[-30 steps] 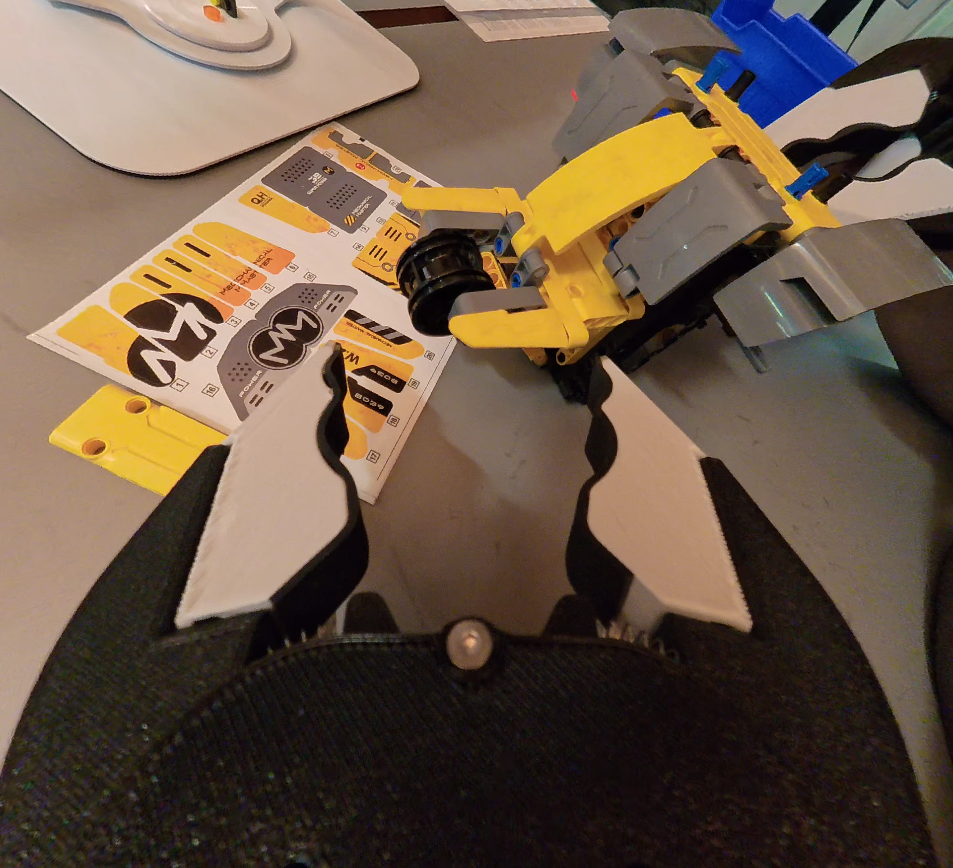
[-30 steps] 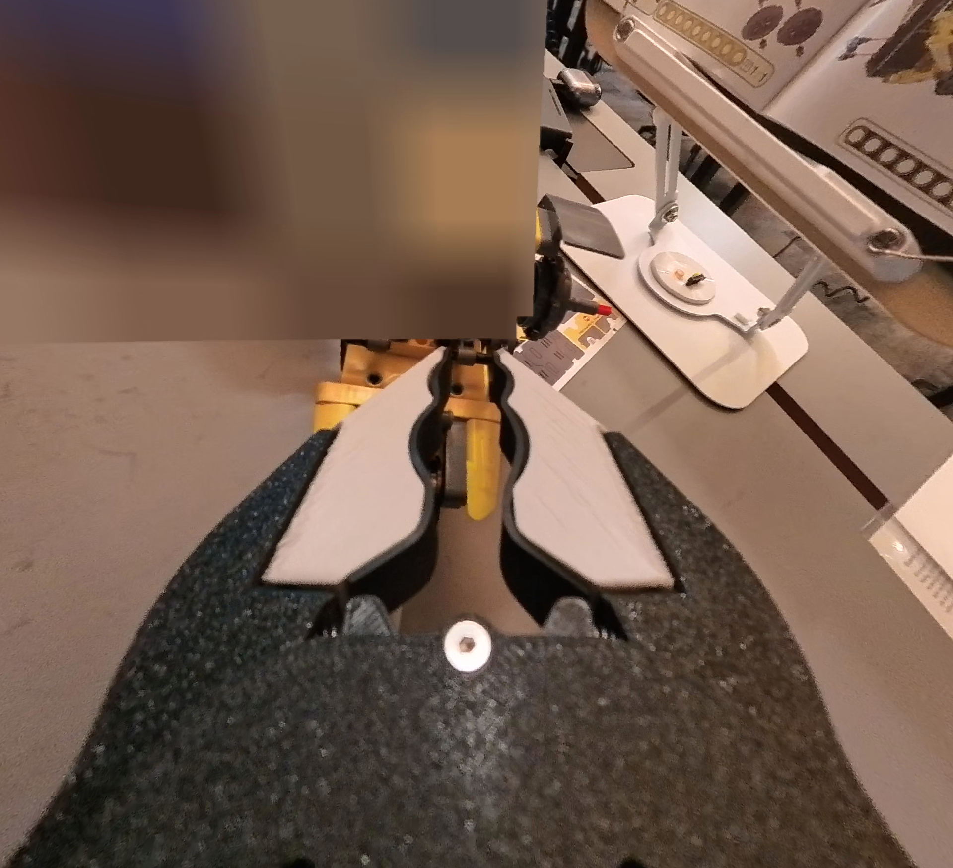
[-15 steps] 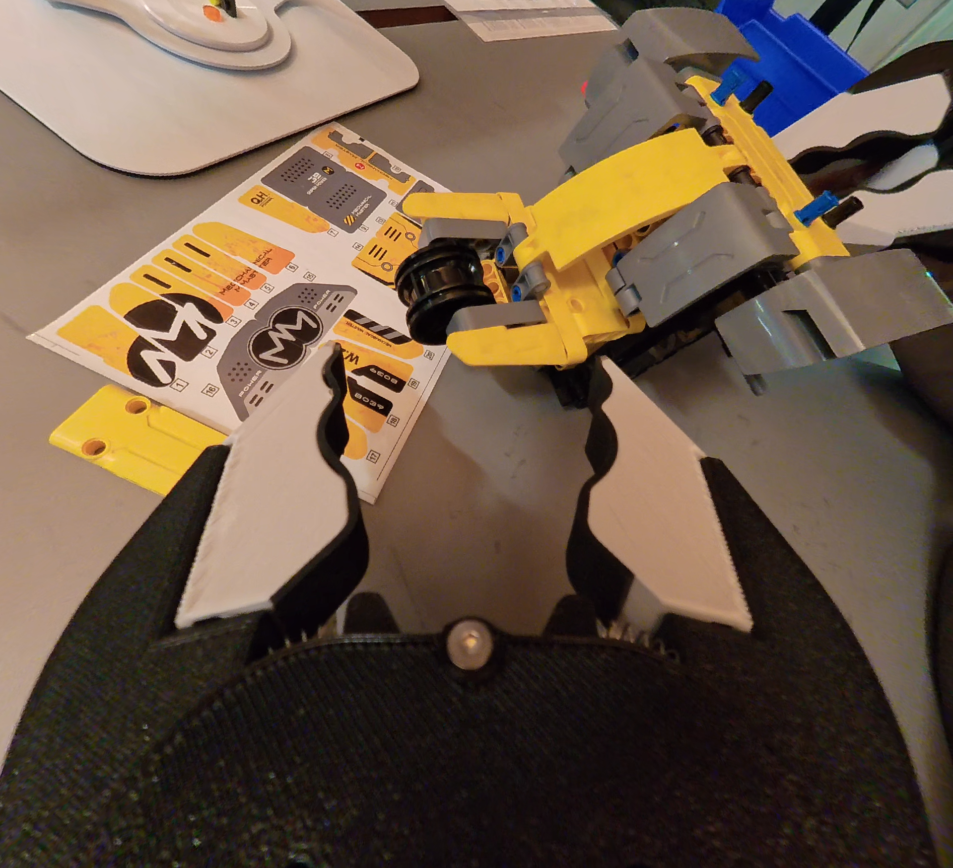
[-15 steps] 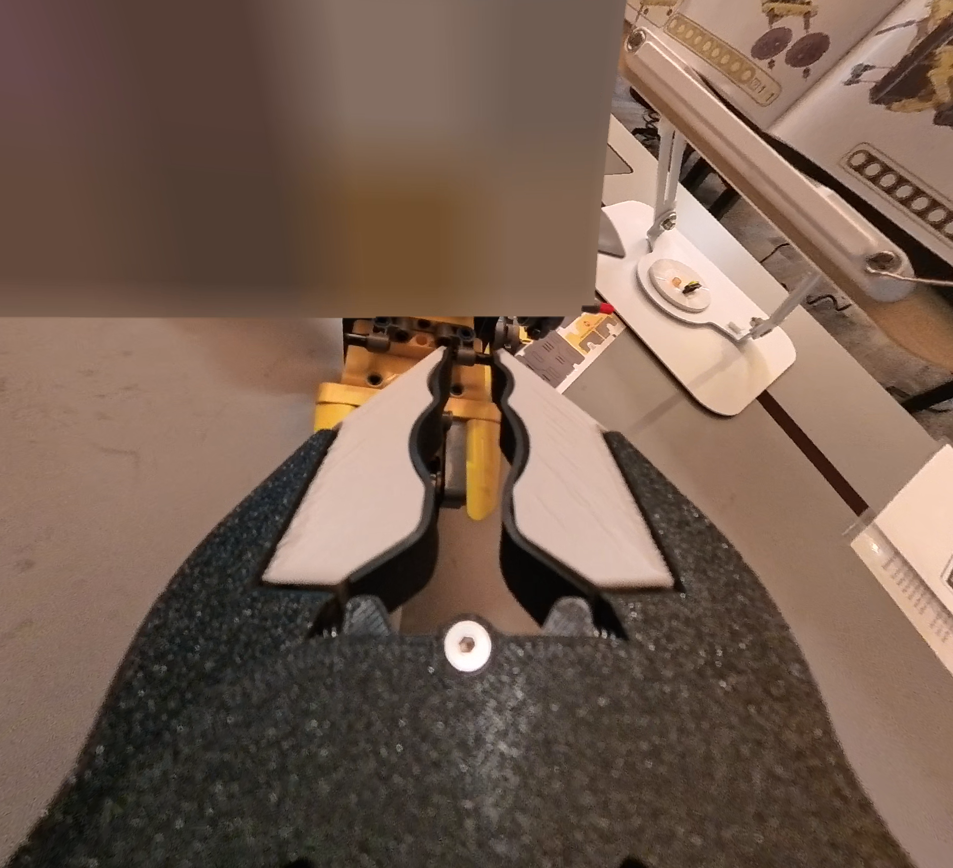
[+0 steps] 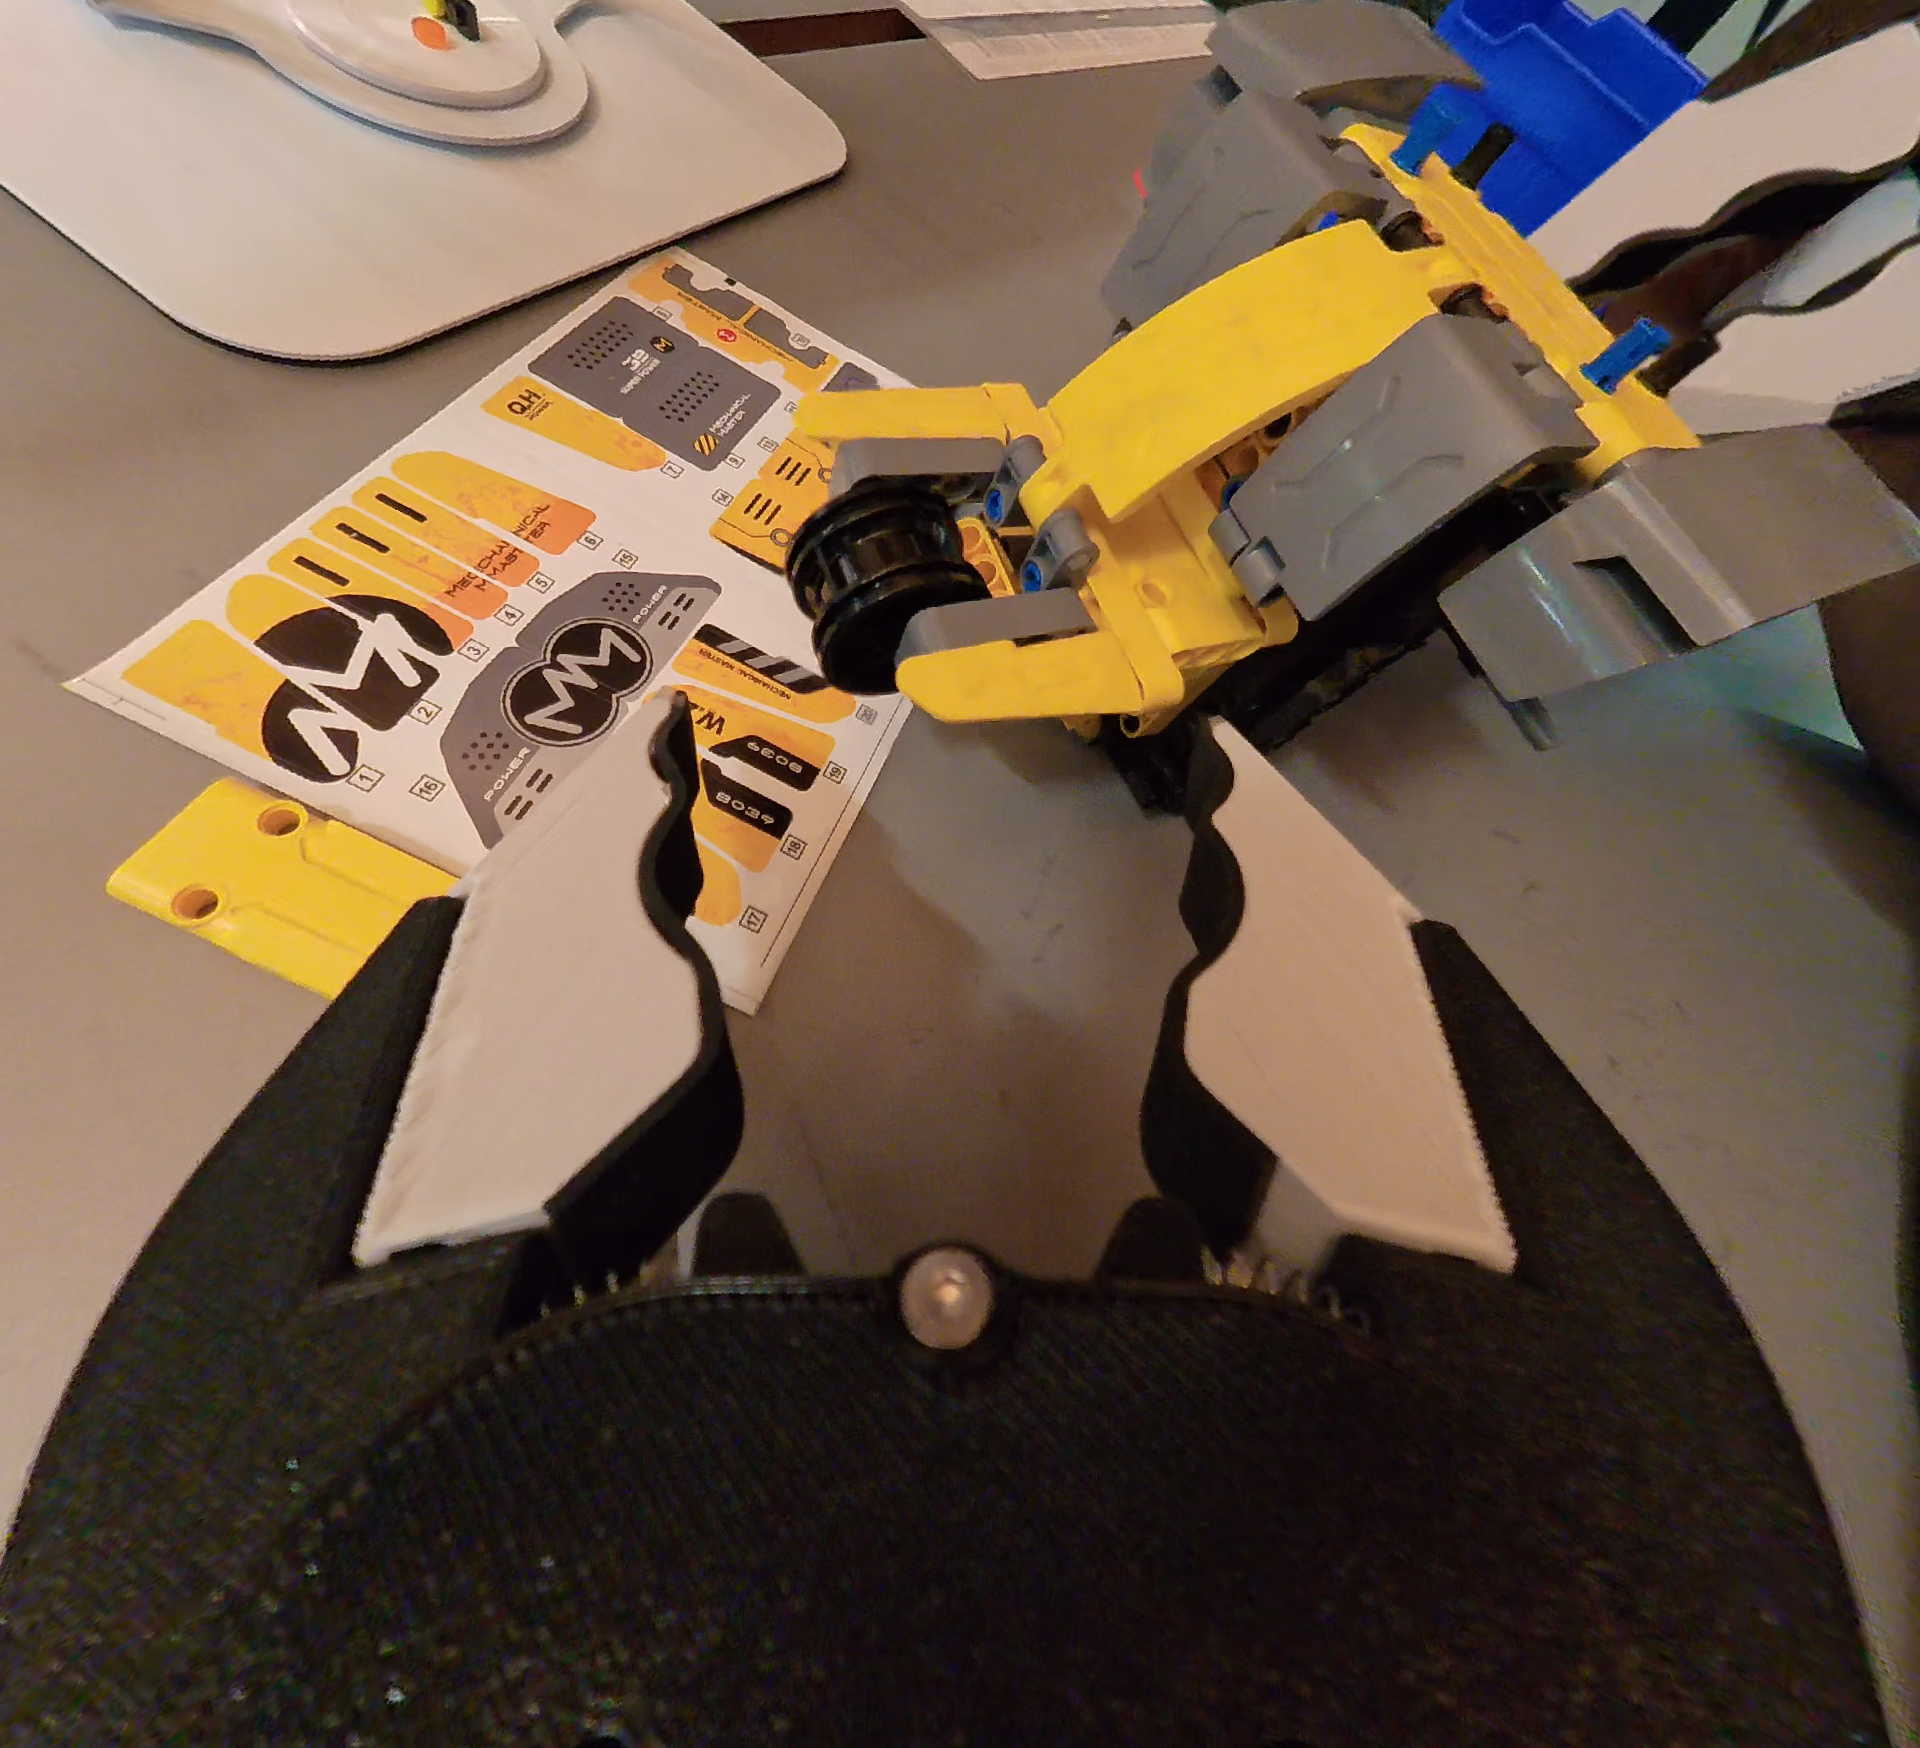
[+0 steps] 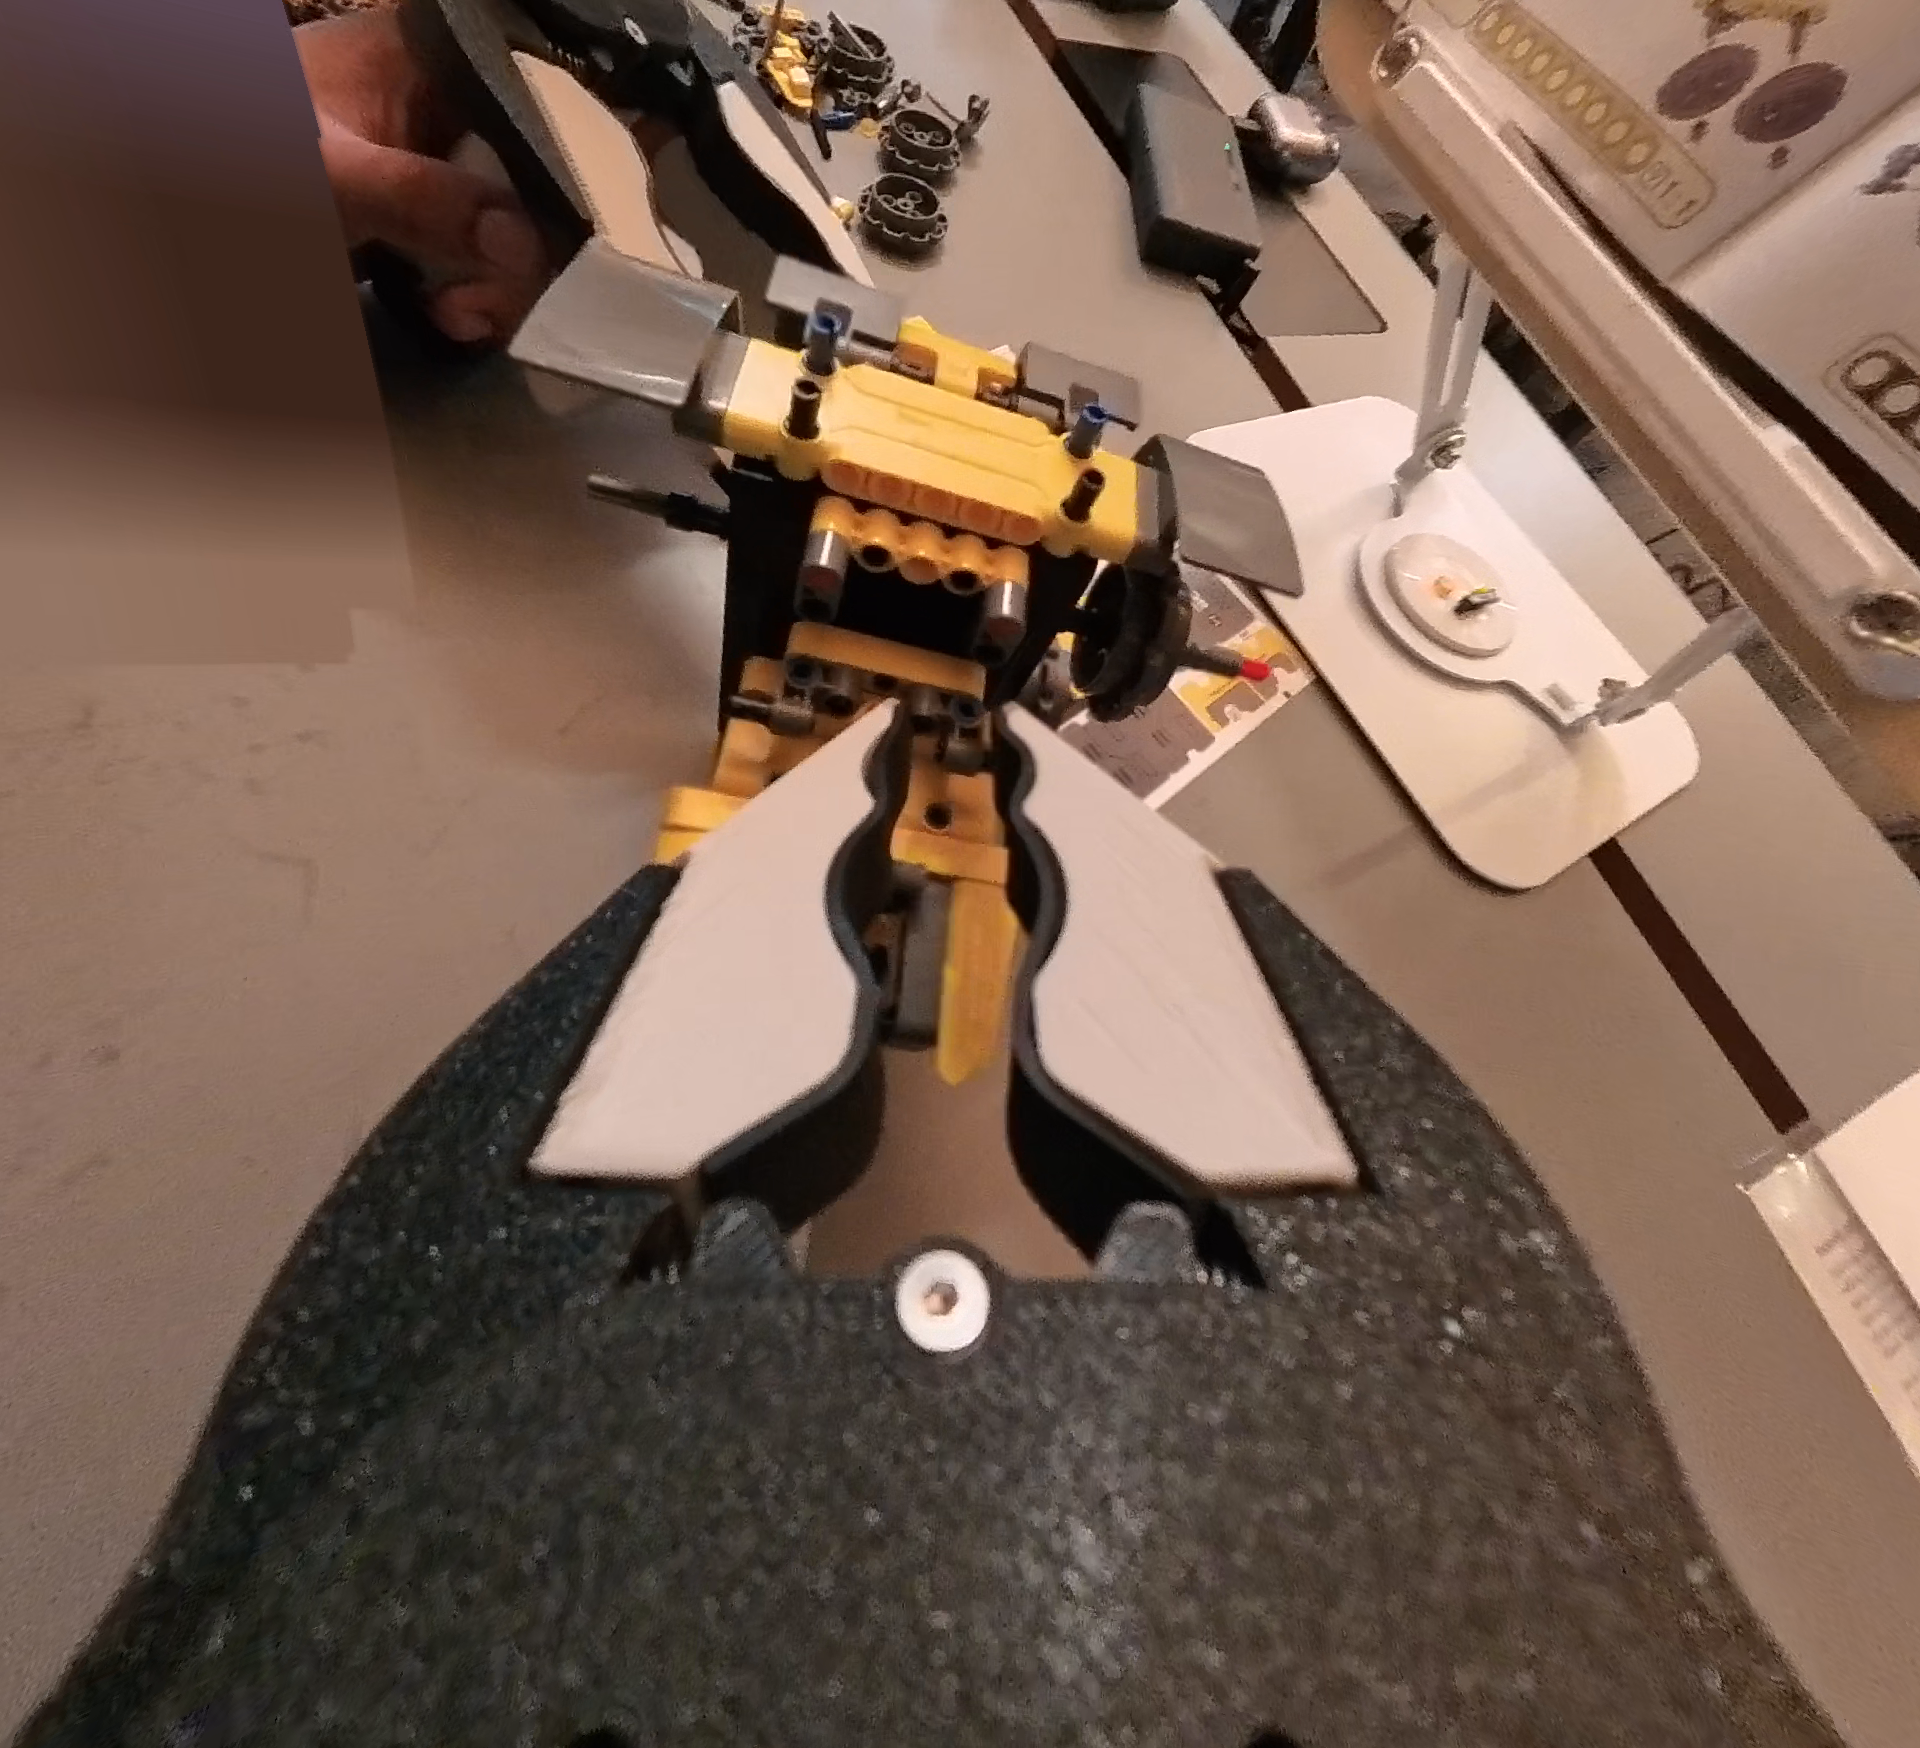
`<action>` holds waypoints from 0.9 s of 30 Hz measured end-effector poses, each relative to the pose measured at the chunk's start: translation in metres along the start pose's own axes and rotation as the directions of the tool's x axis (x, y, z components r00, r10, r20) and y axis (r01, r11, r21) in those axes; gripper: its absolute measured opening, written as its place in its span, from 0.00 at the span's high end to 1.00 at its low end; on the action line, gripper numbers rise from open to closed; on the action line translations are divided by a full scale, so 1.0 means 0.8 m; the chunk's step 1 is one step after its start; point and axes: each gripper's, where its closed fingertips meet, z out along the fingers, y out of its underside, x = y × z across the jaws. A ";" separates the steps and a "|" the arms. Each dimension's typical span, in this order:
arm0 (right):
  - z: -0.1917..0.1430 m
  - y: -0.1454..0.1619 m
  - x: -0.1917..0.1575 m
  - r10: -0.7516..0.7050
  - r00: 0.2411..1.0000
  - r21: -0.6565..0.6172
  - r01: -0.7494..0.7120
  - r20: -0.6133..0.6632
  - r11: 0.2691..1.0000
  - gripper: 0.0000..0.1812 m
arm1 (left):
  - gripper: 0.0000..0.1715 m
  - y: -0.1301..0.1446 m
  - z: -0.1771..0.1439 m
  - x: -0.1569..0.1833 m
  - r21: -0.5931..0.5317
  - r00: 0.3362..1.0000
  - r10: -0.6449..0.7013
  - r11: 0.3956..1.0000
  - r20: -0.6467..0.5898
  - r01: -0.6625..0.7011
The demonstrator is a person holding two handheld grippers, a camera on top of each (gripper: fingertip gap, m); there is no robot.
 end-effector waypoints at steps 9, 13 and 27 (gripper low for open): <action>-0.003 -0.001 -0.016 0.004 1.000 -0.073 -0.003 0.011 0.997 0.93 | 0.46 0.002 0.001 0.004 -0.007 1.000 0.011 1.000 -0.011 -0.012; -0.005 -0.003 -0.020 -0.013 1.000 -0.090 0.014 0.009 0.996 0.92 | 0.46 0.001 0.000 0.004 -0.004 1.000 0.008 1.000 -0.015 -0.008; -0.008 0.006 0.006 -0.059 0.996 -0.235 0.073 0.070 0.969 0.92 | 0.46 0.002 0.000 0.007 -0.006 1.000 0.003 1.000 -0.029 -0.003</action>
